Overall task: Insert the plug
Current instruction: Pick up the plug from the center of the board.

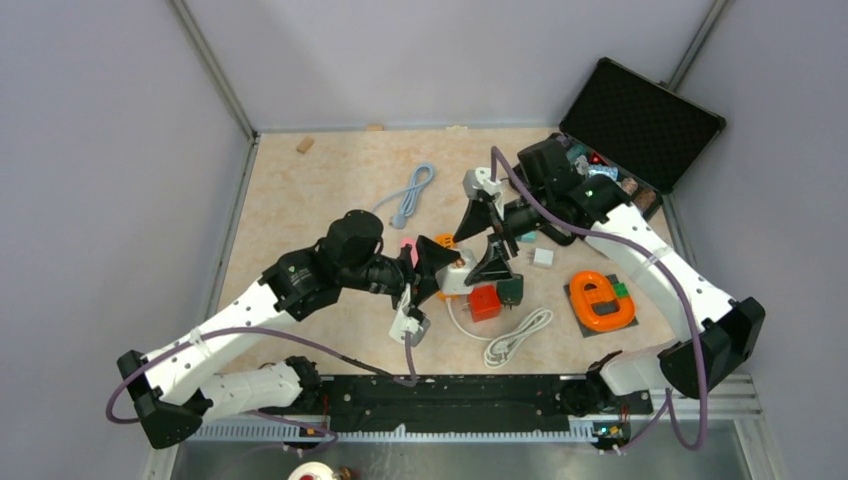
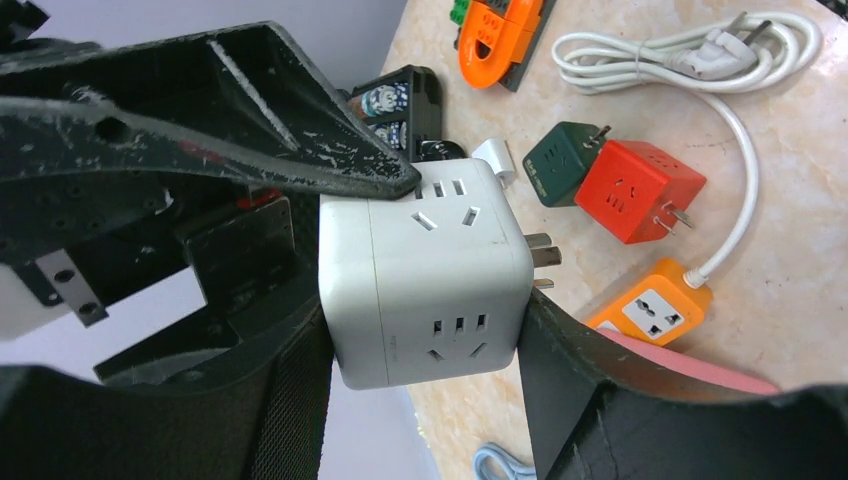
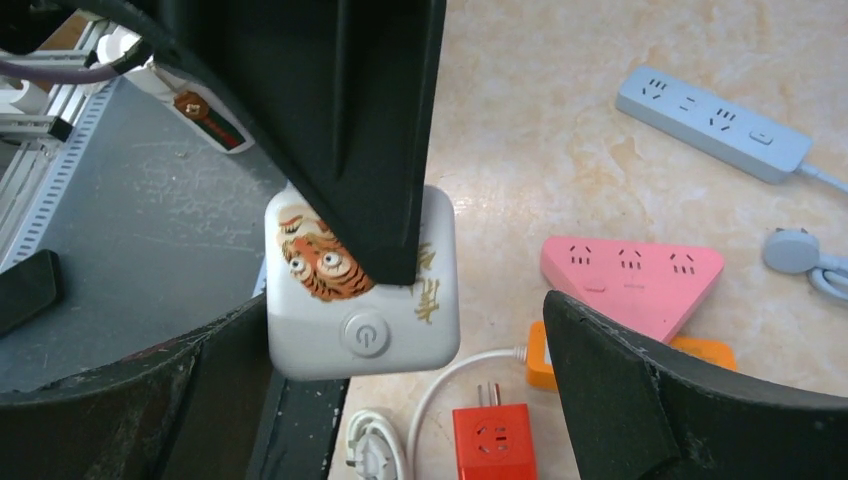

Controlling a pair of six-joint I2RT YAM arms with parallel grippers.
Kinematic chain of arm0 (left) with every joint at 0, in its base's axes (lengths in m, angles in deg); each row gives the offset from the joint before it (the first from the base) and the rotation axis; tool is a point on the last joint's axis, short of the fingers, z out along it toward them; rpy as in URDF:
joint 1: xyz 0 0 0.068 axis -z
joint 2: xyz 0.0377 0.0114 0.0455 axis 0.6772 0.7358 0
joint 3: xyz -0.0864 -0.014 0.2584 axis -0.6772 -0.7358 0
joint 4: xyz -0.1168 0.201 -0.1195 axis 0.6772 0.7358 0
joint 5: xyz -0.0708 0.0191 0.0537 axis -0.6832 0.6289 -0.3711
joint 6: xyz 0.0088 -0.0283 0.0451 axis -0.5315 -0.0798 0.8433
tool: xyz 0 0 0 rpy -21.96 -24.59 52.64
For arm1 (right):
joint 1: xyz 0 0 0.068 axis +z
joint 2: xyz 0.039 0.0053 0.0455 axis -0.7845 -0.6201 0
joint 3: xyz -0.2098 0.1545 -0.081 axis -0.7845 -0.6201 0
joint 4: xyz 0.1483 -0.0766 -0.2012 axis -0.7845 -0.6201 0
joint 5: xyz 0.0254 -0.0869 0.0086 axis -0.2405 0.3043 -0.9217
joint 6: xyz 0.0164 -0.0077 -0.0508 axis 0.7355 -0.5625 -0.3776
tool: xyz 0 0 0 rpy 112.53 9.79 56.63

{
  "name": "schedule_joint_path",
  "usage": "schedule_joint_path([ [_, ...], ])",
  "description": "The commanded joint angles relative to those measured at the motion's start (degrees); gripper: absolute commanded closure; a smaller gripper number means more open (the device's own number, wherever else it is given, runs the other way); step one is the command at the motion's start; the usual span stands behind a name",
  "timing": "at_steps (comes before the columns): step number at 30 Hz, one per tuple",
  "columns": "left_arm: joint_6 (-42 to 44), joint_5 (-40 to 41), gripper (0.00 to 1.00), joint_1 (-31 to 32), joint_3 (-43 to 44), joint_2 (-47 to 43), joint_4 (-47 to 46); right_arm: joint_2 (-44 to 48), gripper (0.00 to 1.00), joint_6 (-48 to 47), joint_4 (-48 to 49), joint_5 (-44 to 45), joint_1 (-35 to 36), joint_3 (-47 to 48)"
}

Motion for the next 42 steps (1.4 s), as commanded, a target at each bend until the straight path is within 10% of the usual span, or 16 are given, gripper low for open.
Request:
schedule_joint_path([
  [1,6.1,1.1,1.0,1.3,3.6,1.2,3.9,-1.1,0.01,-3.0,-2.2,0.2,1.9,4.3],
  [19,6.5,5.4,1.0,2.6,1.6,0.4,1.6,-5.3,0.37,-2.2,-3.0,1.6,7.4,4.4],
  [24,3.8,6.6,0.99,2.5,0.2,-0.1,-1.8,-5.7,1.0,-2.4,-3.1,4.0,7.6,4.4],
  [27,-1.2,7.4,0.59,2.6,0.1,0.2,-4.3,-5.3,1.0,-1.3,-1.8,7.0,7.6,3.9],
  [28,-3.7,7.6,0.07,2.5,-0.5,0.0,-6.3,-5.0,1.0,-0.4,-0.8,8.9,7.6,3.3],
  [35,-34.6,15.6,0.01,2.5,-7.4,-3.1,-26.7,-0.4,1.0,5.7,7.2,24.8,7.6,-2.0],
  [42,-75.0,39.8,0.01,2.5,-6.4,-1.1,-30.2,2.4,1.0,9.1,11.5,33.2,7.5,-7.3],
])
